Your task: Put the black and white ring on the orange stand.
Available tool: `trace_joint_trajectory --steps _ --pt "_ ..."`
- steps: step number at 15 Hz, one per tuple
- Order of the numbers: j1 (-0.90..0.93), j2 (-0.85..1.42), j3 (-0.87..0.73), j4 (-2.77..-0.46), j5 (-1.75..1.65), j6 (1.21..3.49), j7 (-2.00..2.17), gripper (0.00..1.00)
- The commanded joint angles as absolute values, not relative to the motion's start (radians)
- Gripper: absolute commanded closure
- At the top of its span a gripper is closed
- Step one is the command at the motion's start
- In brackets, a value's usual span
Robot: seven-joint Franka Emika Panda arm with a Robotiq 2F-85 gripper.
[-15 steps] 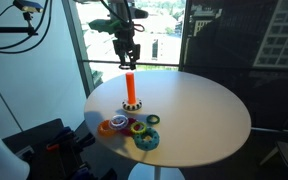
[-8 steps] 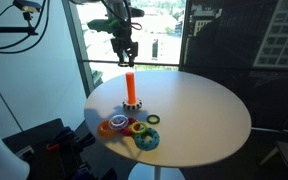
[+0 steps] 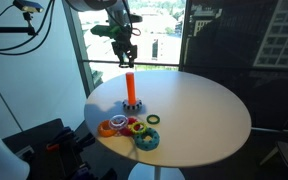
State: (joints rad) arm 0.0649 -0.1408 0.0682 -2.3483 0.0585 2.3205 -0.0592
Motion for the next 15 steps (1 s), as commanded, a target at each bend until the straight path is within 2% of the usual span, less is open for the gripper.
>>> trace_joint_trajectory --steps 1,15 --pt "0.066 -0.074 0.076 -2.273 0.027 2.306 -0.008 0.59" --pt "0.071 0.021 0.076 -2.221 -0.02 2.295 0.043 0.59"
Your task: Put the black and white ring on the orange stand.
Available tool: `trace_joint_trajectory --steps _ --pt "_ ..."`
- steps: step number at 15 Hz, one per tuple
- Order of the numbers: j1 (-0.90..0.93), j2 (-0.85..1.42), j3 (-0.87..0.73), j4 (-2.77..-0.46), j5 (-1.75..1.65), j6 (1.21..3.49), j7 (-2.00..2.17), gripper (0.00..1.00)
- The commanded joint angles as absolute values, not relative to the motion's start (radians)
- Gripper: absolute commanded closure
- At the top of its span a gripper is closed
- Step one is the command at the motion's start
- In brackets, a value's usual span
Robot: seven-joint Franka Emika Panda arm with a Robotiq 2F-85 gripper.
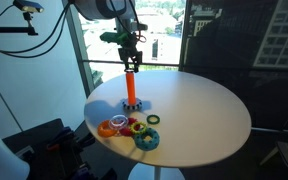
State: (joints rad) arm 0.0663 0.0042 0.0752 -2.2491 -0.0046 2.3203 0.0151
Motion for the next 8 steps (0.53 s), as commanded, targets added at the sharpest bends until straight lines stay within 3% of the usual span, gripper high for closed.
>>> trace_joint_trajectory --steps 1,8 --pt "0.071 0.02 0.076 -2.223 -0.017 2.294 0.039 0.59" --pt "0.07 0.016 0.075 -2.231 -0.007 2.27 0.027 0.59"
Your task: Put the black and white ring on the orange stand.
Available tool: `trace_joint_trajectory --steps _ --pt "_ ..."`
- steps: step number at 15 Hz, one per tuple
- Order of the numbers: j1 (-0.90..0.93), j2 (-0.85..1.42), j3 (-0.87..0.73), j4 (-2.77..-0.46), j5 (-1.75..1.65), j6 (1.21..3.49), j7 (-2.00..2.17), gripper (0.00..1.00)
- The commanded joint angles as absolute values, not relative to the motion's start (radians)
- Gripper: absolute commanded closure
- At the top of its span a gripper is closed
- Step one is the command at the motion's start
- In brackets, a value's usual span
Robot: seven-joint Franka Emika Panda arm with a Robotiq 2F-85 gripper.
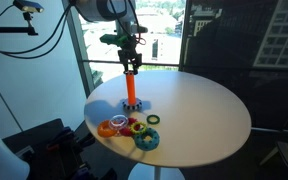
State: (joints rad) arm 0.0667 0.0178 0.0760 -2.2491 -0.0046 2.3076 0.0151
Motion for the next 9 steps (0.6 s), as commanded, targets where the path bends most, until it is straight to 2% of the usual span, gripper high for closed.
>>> trace_joint_trajectory --steps 1,9 --pt "0.069 0.012 0.075 -2.232 -0.005 2.266 0.025 0.59" --pt "0.069 0.0 0.074 -2.253 -0.006 2.303 0.032 0.59"
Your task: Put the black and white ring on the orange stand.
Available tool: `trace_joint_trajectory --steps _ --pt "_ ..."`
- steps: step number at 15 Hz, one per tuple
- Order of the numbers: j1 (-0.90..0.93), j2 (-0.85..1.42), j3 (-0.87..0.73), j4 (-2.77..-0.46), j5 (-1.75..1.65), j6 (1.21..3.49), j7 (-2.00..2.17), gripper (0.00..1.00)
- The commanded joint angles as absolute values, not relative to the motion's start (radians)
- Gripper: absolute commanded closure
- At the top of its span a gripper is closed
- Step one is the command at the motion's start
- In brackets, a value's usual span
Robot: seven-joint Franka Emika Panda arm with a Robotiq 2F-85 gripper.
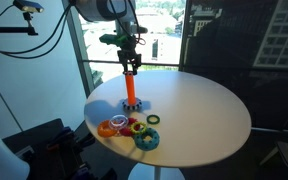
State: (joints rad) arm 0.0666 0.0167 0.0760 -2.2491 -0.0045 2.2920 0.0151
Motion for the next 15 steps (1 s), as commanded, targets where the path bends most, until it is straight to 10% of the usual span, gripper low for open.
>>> trace_joint_trajectory --steps 1,15 --pt "0.069 -0.001 0.074 -2.255 -0.006 2.311 0.034 0.59" --pt "0.068 0.006 0.074 -2.264 0.018 2.305 0.019 0.59"
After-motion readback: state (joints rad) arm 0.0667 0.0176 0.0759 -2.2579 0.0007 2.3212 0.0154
